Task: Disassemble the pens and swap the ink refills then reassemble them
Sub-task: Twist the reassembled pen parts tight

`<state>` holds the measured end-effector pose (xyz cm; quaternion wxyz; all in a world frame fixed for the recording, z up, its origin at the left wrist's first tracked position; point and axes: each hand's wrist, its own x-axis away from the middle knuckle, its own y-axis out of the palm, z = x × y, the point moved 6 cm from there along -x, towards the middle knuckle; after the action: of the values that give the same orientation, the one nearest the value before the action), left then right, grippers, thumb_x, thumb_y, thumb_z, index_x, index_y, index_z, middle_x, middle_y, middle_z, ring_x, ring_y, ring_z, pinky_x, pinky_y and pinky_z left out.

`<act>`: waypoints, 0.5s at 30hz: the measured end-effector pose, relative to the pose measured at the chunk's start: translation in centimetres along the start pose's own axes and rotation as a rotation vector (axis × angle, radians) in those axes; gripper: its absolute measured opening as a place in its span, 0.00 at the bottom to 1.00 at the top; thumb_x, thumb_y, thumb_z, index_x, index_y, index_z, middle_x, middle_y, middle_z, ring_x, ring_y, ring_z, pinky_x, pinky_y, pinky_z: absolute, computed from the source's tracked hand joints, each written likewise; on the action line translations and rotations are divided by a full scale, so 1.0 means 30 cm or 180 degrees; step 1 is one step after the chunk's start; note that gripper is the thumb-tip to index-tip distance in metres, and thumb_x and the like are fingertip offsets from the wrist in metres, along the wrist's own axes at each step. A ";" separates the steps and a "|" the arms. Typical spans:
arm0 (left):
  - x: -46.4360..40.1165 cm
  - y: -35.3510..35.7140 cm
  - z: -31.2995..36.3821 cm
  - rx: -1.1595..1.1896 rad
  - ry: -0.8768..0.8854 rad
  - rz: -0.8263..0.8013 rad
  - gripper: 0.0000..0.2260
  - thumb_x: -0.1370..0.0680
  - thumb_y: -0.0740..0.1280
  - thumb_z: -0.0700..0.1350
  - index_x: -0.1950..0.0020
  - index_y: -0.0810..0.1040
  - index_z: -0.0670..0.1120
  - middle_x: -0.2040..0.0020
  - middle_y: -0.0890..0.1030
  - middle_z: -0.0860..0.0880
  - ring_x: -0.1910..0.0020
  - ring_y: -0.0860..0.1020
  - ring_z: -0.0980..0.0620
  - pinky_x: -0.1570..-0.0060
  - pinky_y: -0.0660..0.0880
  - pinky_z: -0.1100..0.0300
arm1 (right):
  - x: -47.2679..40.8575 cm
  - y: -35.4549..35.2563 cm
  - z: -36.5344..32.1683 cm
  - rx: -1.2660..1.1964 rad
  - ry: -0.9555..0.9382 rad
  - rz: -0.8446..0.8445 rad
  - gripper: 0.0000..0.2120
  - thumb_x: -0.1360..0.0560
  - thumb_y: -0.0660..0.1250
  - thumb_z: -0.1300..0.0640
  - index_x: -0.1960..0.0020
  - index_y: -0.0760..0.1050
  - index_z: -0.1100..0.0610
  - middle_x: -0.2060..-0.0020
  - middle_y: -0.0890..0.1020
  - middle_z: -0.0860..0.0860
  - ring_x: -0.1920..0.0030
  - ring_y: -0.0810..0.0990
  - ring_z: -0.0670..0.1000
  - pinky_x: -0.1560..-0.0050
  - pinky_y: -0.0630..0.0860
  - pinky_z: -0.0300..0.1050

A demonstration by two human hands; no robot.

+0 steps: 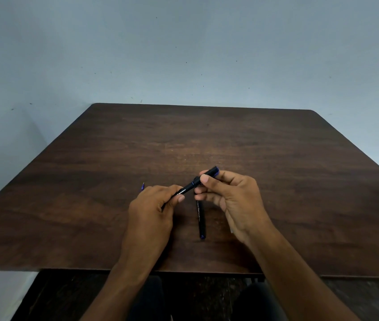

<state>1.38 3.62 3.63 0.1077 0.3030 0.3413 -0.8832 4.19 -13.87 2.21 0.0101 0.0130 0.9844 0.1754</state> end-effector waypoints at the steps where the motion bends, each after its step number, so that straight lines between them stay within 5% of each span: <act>1: 0.000 0.000 0.001 -0.0023 0.0021 -0.0009 0.09 0.26 0.74 0.38 0.47 0.85 0.47 0.55 0.85 0.54 0.56 0.80 0.56 0.53 0.75 0.59 | 0.000 0.001 0.002 0.0029 -0.0003 0.0011 0.09 0.32 0.76 0.59 0.54 0.86 0.63 0.57 0.87 0.61 0.59 0.86 0.57 0.55 0.84 0.49; 15: 0.003 -0.037 0.002 0.0074 0.0038 0.0274 0.11 0.29 0.76 0.34 0.50 0.87 0.45 0.57 0.86 0.54 0.60 0.80 0.59 0.55 0.76 0.65 | 0.012 0.042 0.007 0.0299 -0.0216 0.0007 0.05 0.24 0.72 0.65 0.56 0.86 0.60 0.63 0.87 0.58 0.61 0.86 0.57 0.55 0.84 0.50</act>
<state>0.83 4.41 4.20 0.1400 0.3239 0.3183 -0.8799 3.87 -12.59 2.43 0.0425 0.0205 0.9906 0.1285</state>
